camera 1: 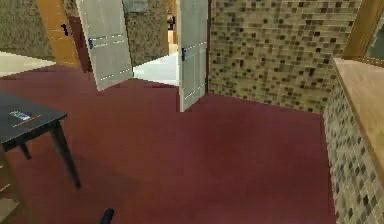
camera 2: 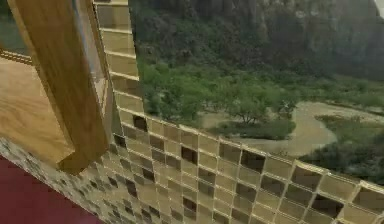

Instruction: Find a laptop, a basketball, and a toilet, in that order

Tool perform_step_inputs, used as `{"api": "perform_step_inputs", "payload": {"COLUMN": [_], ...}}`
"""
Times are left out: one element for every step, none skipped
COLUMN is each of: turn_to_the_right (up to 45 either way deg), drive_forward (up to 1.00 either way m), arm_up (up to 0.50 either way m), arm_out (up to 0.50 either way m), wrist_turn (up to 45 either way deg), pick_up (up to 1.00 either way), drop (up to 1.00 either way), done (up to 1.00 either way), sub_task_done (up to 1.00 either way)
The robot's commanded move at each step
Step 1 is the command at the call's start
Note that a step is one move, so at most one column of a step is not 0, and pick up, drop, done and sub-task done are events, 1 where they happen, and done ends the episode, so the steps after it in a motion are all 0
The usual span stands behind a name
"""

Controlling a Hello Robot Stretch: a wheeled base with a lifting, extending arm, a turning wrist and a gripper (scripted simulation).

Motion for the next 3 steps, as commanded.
{"api": "perform_step_inputs", "payload": {"turn_to_the_right": [0.0,-9.0,0.0], "drive_forward": [1.0,0.0,0.2], "arm_up": [0.0,0.0,0.0], "arm_out": [0.0,0.0,0.0], "wrist_turn": [0.0,0.0,0.0], "pick_up": [0.0,0.0,0.0], "drop": [0.0,0.0,0.0], "done": [0.0,0.0,0.0], "sub_task_done": [0.0,0.0,0.0]}}
